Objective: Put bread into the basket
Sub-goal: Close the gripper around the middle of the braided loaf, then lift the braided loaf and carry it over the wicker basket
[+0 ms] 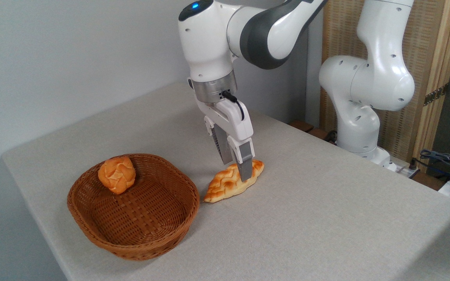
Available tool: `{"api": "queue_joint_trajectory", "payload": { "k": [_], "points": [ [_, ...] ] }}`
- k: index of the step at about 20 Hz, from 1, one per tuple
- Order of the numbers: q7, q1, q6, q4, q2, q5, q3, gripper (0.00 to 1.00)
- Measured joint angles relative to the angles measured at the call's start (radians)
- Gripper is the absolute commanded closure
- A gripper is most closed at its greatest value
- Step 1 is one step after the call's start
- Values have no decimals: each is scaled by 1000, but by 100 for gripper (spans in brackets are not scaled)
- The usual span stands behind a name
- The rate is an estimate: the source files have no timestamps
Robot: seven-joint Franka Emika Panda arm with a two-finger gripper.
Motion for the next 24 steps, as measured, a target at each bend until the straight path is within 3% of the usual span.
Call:
{"api": "queue_joint_trajectory", "payload": {
  "k": [3, 10, 16, 24],
  "points": [
    [0, 0, 27, -5, 22, 0, -10, 1],
    [1, 0, 29, -13, 32, 0, -10, 67],
    [1, 0, 28, -17, 34, 0, -10, 79],
    [1, 0, 15, -18, 34, 4, -10, 78]
  ]
}}
